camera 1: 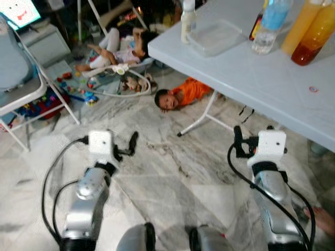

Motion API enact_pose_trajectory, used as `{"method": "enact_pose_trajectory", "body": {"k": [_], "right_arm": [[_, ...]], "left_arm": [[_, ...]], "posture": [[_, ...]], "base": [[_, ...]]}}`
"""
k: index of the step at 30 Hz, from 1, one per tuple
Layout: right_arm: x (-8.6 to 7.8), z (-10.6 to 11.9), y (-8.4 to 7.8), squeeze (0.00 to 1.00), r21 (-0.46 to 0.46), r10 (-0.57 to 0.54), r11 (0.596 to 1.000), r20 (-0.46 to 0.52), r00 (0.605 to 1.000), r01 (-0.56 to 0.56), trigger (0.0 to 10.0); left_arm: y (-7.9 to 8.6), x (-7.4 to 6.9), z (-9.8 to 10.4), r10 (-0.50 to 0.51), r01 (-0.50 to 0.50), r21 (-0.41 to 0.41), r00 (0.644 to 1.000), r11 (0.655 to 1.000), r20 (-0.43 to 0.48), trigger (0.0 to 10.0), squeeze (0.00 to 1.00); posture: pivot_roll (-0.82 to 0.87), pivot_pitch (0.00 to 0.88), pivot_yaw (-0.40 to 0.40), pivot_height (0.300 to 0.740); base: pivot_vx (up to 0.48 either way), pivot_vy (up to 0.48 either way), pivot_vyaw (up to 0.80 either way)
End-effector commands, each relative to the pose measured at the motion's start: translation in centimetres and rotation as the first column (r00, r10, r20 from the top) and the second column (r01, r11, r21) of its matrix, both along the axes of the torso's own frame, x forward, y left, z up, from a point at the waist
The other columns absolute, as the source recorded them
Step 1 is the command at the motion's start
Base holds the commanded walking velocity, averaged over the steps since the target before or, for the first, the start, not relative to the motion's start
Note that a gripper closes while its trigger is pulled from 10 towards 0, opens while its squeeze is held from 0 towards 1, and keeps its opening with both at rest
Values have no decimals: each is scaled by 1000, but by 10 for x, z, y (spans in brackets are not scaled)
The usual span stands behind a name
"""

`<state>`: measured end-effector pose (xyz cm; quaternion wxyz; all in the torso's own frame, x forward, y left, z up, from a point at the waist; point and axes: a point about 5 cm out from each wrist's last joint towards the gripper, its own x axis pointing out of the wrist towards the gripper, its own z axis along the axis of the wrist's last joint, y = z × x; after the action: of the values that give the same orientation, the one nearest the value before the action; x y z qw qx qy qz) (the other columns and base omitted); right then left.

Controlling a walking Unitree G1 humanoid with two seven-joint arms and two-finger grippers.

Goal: Restocking fridge

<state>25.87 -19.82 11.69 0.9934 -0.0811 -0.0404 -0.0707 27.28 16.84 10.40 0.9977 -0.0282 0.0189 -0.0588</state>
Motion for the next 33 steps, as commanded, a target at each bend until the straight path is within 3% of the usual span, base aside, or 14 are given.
{"method": "enact_pose_trajectory", "body": {"k": [1,7,10,13,19,33], "right_arm": [[-5,2,-2,0,11,-16,1000,8,1000,15,10000],[-14,1,-1,0,5,-22,1000,16,1000,22,10000],[-12,7,1,0,-6,-29,1000,46,999,29,10000],[-8,11,5,0,-53,5,999,69,998,-1,10000],[-1,19,-2,0,-55,-12,998,91,996,17,10000],[-4,15,-1,0,-75,-13,997,72,997,18,10000]], "left_arm": [[9,-2,3,25,-25,3,1000,1000,17,10000,0],[17,-1,9,73,-75,19,995,997,66,10000,0],[12,3,12,28,-23,-66,997,998,77,10000,0],[5,10,14,3,4,-86,996,996,84,10000,0],[-5,16,16,-28,38,-107,995,994,99,10000,0],[-16,10,7,-63,74,-146,995,987,76,10000,0]], "posture": [[-97,83,88,740],[-105,38,97,740],[-109,28,101,740],[-121,17,109,740],[-131,2,111,740],[-142,22,105,740]], "base": [[0,0,0],[0,0,0],[0,0,0],[185,0,0],[391,0,0],[474,0,0]]}}
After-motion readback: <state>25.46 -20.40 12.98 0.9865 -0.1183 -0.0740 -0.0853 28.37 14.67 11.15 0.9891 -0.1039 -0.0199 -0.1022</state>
